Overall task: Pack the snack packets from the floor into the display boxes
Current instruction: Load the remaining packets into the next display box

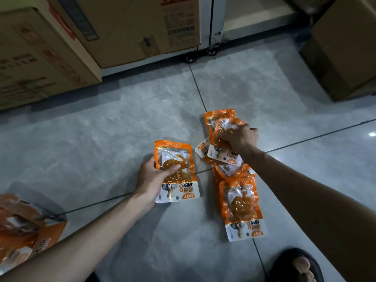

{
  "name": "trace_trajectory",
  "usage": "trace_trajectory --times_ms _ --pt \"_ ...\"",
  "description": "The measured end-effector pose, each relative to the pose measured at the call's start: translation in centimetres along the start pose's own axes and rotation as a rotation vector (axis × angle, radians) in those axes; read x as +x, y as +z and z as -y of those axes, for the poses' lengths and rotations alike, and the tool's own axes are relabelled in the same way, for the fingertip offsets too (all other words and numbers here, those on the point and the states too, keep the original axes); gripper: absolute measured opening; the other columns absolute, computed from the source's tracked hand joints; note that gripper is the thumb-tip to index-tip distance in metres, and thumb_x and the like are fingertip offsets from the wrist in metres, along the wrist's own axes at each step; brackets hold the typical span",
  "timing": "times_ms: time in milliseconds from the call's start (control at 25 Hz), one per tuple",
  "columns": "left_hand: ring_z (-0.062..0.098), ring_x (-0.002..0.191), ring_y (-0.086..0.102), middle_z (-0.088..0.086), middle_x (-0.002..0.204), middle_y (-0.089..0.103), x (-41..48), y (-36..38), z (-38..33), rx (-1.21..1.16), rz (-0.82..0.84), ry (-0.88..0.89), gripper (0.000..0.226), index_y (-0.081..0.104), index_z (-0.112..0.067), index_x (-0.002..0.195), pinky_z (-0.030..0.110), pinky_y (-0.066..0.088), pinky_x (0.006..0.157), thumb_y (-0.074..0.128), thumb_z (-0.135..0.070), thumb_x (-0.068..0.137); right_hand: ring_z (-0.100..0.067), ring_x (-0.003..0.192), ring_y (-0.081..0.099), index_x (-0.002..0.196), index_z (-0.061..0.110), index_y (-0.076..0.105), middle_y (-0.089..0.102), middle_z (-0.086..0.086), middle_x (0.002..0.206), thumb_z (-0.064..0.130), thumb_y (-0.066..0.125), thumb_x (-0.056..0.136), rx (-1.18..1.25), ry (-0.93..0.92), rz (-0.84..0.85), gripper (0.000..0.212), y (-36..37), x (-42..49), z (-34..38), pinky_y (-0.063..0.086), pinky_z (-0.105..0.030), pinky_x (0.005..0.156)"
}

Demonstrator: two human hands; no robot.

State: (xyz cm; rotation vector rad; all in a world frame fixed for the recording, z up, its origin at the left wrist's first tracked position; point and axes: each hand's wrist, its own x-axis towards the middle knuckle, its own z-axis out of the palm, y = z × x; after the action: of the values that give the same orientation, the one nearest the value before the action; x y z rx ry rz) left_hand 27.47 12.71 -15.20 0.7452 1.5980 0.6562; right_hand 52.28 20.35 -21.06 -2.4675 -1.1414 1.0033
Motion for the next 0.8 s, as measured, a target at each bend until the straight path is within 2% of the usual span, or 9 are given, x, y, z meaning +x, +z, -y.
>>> trace_trajectory --times_ms 120,200,320,440,600,720,800 --pt "0.019 0.088 0.077 0.002 0.100 0.079 -0.2 0.1 -0.4 -0.005 0.001 0.002 0.036 0.068 -0.015 0.111 0.035 0.061 0.077 0.082 -0.015 0.078 -0.037 0.118 0.040 0.132 0.005 0.038 0.041 -0.021 0.126 0.049 0.084 0.064 -0.136 0.075 -0.054 0.094 0.6 0.0 1.5 0.037 -0.039 0.099" --pt "0.020 0.087 0.077 0.003 0.099 0.079 -0.2 0.1 -0.6 -0.027 0.001 -0.008 0.034 0.069 -0.016 0.111 0.039 0.061 0.080 0.081 -0.014 0.079 -0.038 0.115 0.042 0.133 0.009 0.032 0.041 -0.022 0.125 0.038 0.089 0.060 -0.049 0.106 -0.092 0.097 1.1 0.0 1.8 0.041 -0.041 0.098" --pt "0.024 0.087 0.077 0.004 0.098 0.079 -0.2 -0.1 -1.0 -0.049 0.008 -0.025 0.032 0.069 -0.015 0.110 0.045 0.061 0.083 0.080 -0.011 0.080 -0.041 0.112 0.055 0.136 0.015 0.024 0.052 -0.022 0.126 0.019 0.092 0.058 0.198 0.029 -0.072 0.103 1.2 0.3 1.6 0.053 -0.051 0.090" --pt "0.024 0.085 0.077 0.006 0.096 0.079 -0.2 -0.3 -1.3 -0.077 0.003 -0.025 0.033 0.068 -0.013 0.110 0.043 0.062 0.078 0.079 -0.008 0.080 -0.040 0.109 0.062 0.144 0.018 0.019 0.058 -0.018 0.129 0.017 0.091 0.061 0.223 0.007 -0.048 0.110 0.9 0.1 1.5 0.056 -0.053 0.086" --pt "0.022 0.081 0.078 0.006 0.096 0.079 -0.3 -0.8 -1.2 -0.105 0.009 -0.041 0.030 0.068 -0.014 0.109 0.031 0.062 0.062 0.078 -0.009 0.081 -0.035 0.105 0.063 0.136 0.014 0.030 0.060 -0.013 0.121 0.016 0.091 0.060 0.311 0.086 -0.027 0.097 0.6 0.1 2.0 0.056 -0.050 0.086" --pt "0.023 0.082 0.078 0.006 0.095 0.080 -0.3 -1.2 -1.0 -0.114 0.014 -0.064 0.030 0.068 -0.014 0.110 0.030 0.061 0.061 0.077 -0.010 0.082 -0.032 0.100 0.064 0.127 0.012 0.040 0.062 -0.011 0.113 0.016 0.092 0.058 0.403 0.150 0.015 0.087 0.5 0.7 2.2 0.058 -0.047 0.083" --pt "0.023 0.080 0.078 0.007 0.094 0.080 -0.1 -1.4 -0.9 -0.136 0.012 -0.074 0.025 0.069 -0.014 0.108 0.029 0.061 0.059 0.075 -0.009 0.084 -0.027 0.089 0.069 0.115 0.011 0.054 0.069 -0.007 0.104 0.025 0.095 0.050 0.417 0.161 0.075 0.078 0.3 0.8 2.1 0.061 -0.041 0.075"
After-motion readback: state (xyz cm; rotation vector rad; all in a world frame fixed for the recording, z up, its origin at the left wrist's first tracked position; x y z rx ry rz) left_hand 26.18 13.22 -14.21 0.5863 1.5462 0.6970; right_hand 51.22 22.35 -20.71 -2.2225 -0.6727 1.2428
